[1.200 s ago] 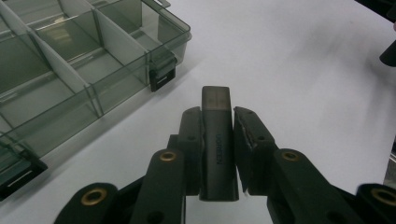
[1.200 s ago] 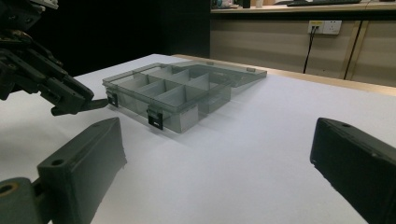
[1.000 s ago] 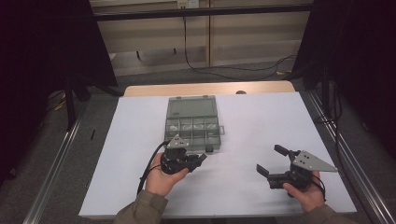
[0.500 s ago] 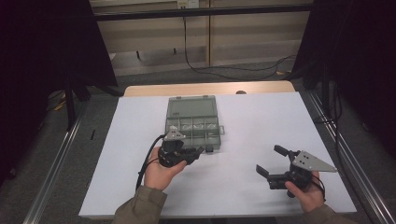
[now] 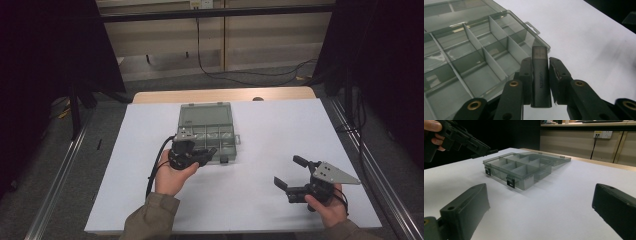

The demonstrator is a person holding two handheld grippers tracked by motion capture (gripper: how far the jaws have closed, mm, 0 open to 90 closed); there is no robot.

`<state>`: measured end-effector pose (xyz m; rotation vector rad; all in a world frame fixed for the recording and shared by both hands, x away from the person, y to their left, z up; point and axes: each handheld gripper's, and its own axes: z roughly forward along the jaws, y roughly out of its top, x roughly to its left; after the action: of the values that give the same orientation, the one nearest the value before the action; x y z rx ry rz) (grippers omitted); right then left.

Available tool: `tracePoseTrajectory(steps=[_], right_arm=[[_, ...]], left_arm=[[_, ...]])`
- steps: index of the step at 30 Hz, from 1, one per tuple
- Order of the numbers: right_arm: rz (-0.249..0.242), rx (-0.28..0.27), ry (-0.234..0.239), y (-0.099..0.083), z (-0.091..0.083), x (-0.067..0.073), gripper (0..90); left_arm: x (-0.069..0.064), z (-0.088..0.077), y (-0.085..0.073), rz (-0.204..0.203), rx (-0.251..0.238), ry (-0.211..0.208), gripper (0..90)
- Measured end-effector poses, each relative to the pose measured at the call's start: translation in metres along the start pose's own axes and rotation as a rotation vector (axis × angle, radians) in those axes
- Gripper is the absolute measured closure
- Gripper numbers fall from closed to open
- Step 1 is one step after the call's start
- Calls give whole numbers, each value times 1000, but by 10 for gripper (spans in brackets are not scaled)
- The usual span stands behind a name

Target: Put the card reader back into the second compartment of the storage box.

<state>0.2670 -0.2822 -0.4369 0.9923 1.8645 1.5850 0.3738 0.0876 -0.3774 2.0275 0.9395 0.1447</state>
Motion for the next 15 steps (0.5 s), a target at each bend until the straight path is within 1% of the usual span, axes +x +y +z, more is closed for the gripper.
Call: tracePoseTrajectory(steps=[4,6,8,10,11,15], right_arm=[[0,-1,2,0,0,0,3],[1,-1,2,0,0,0,3],[1,-1,3,0,0,0,3],[0,-1,4,0,0,0,3],[0,0,3,0,0,0,3],[1,0,5,0,0,1,4]], left_arm=[[3,1,2,-11,-5,20,742],[5,2,4,-19,-3,17,741],[6,3,5,-19,-7,30,742],[8,4,6,-20,-7,31,741],[8,4,6,-31,-15,35,741],[11,6,8,-32,-12,42,741]])
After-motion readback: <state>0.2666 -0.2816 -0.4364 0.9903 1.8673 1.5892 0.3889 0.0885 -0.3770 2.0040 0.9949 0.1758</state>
